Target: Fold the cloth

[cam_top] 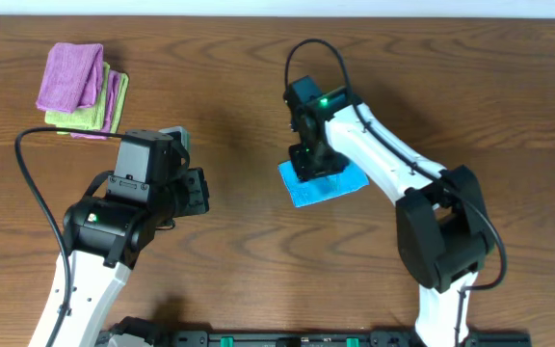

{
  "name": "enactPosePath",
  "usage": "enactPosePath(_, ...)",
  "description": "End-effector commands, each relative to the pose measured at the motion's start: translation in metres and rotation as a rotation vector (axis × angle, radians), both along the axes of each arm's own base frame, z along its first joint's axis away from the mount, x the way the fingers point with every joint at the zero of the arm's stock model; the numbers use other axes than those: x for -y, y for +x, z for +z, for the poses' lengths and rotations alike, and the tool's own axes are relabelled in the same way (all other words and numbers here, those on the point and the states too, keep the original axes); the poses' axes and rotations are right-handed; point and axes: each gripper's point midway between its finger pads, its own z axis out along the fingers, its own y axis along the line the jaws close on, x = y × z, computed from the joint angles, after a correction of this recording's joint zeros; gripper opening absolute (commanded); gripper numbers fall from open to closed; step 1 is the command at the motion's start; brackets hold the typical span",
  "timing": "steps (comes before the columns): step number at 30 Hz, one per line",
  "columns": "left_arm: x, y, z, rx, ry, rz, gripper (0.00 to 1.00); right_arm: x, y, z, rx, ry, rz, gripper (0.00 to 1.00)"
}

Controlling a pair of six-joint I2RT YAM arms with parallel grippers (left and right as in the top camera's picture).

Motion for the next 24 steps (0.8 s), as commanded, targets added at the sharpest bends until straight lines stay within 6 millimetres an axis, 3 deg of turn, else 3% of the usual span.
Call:
enactPosePath(1,0.000,0.002,0.006,0.021,0.003,-0.009,0.06,-0.040,-0.019,0.008,-0.088,0.182,0.043,0.79)
enactPosePath(2,-0.001,0.003,0.005,0.021,0.010,-0.005,0.06,-0.047,-0.021,0.014,-0.101,0.229,0.056,0.63)
enactPosePath(4,-0.001,0.006,0.002,0.014,0.013,-0.002,0.06,-0.051,-0.016,0.031,-0.100,0.296,0.066,0.02)
enactPosePath(7,0.003,0.013,-0.012,-0.030,-0.002,0.015,0.09,-0.035,0.005,0.068,-0.028,0.306,0.048,0.02)
enactPosePath(9,0.010,0.020,-0.023,-0.054,-0.021,-0.001,0.24,-0.017,0.018,0.089,0.032,0.292,0.032,0.01)
enactPosePath(11,0.029,0.027,-0.038,-0.088,-0.097,-0.053,0.28,0.016,0.032,0.108,0.108,0.232,-0.027,0.01)
enactPosePath(13,0.049,0.032,-0.051,-0.132,-0.177,-0.106,0.40,0.047,0.039,0.115,0.131,0.183,-0.088,0.02)
enactPosePath(17,0.077,0.041,-0.092,-0.227,-0.198,-0.147,0.56,0.093,0.041,0.102,0.093,0.128,-0.175,0.02)
enactPosePath(22,0.117,0.040,-0.133,-0.308,-0.217,-0.190,0.61,0.123,0.041,0.066,0.058,0.114,-0.255,0.02)
enactPosePath(24,0.132,0.038,-0.148,-0.331,-0.223,-0.195,0.69,0.132,0.038,0.046,0.043,0.109,-0.293,0.02)
